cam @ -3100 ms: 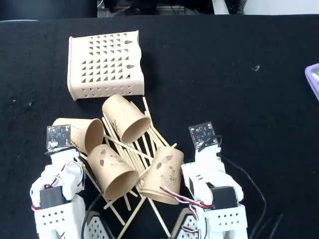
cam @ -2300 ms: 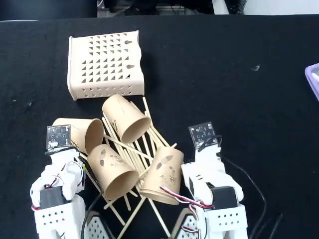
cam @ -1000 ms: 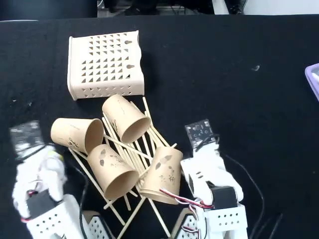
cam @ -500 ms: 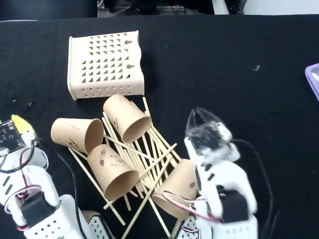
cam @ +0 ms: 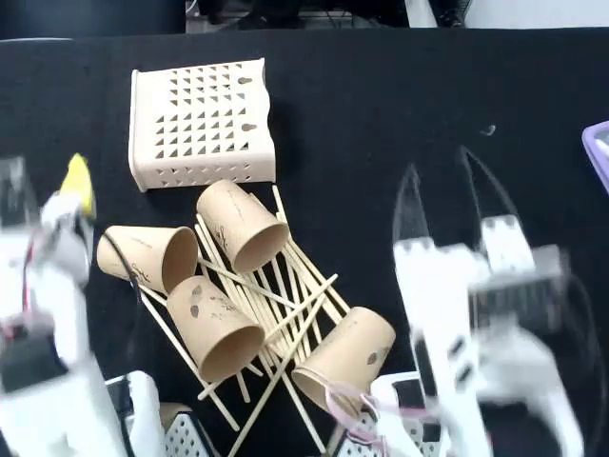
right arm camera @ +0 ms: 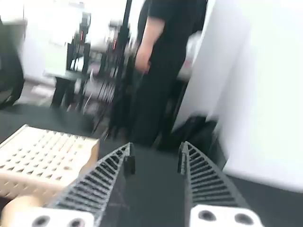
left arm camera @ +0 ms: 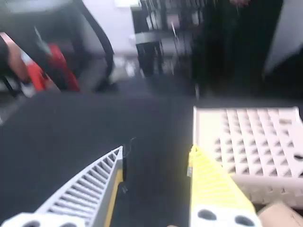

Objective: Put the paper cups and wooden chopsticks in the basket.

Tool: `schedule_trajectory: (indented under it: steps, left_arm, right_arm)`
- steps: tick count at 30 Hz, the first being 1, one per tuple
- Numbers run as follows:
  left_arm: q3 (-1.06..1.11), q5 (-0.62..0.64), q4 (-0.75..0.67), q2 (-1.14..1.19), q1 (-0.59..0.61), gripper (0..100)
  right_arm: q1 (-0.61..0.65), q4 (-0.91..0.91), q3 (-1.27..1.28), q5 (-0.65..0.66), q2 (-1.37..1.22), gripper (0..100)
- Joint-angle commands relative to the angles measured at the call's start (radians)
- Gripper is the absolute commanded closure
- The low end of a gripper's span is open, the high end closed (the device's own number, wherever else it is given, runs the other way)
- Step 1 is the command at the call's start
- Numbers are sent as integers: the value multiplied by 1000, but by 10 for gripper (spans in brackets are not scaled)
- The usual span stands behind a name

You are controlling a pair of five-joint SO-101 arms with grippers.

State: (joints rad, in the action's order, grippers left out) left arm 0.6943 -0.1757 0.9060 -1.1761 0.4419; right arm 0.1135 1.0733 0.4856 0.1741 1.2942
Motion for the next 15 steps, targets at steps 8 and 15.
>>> schedule_trajectory:
  steps: [8, 15]
  left_arm:
    - [-613, 2, 9, 1037, -93, 773]
    - [-858, 2, 6, 1350, -94, 773]
  right_arm:
    - [149, -40, -79, -71, -687, 839]
    - [150, -196, -13, -72, -941, 839]
